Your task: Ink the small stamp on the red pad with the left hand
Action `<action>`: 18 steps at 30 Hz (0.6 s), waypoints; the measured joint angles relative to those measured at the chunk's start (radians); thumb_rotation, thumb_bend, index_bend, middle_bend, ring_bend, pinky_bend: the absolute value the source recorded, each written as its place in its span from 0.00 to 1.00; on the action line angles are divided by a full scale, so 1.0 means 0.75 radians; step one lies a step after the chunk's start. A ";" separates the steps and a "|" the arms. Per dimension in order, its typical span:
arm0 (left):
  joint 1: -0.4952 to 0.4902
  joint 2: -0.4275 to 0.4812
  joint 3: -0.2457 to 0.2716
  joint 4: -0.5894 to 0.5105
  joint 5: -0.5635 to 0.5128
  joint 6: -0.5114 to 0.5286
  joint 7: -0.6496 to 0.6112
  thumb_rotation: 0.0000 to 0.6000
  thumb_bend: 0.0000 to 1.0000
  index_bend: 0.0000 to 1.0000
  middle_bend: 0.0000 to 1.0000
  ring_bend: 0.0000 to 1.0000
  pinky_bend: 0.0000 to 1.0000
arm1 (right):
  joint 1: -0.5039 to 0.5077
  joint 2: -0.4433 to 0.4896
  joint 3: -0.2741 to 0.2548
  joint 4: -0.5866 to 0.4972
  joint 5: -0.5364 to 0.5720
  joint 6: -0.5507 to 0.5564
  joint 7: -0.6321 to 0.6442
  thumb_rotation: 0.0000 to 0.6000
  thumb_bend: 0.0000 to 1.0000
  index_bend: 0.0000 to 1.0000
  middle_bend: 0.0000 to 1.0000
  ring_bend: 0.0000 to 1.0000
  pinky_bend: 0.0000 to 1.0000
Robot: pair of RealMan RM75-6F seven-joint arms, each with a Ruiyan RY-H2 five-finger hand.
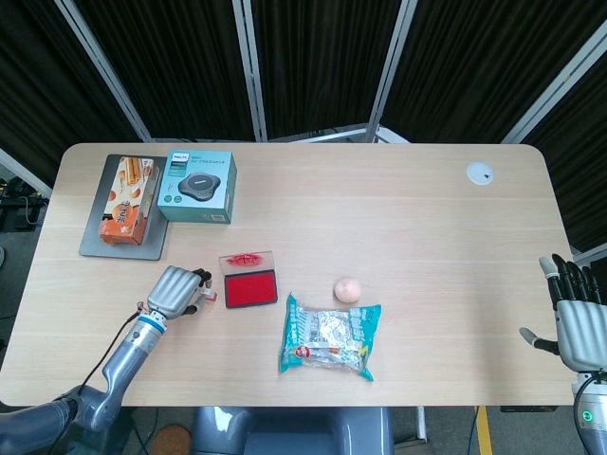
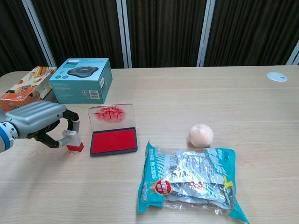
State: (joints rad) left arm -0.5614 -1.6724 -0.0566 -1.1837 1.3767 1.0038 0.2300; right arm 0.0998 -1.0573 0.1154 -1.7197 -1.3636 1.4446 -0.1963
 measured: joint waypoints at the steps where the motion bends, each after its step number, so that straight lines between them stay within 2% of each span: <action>1: 0.000 -0.001 0.001 0.001 0.000 0.000 0.000 1.00 0.37 0.46 0.46 0.82 0.87 | 0.000 0.000 0.000 0.000 0.000 -0.001 0.000 1.00 0.00 0.00 0.00 0.00 0.00; 6: -0.004 -0.002 0.002 0.006 0.001 -0.002 -0.005 1.00 0.42 0.47 0.46 0.82 0.87 | 0.001 0.000 -0.001 0.000 0.002 -0.003 -0.001 1.00 0.00 0.00 0.00 0.00 0.00; 18: -0.009 0.003 0.004 0.009 0.050 0.042 -0.066 1.00 0.43 0.53 0.50 0.82 0.87 | 0.004 -0.001 0.000 0.001 0.011 -0.007 -0.003 1.00 0.00 0.00 0.00 0.00 0.00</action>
State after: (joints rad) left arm -0.5682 -1.6699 -0.0532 -1.1770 1.4139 1.0354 0.1804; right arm 0.1024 -1.0582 0.1156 -1.7188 -1.3552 1.4393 -0.1989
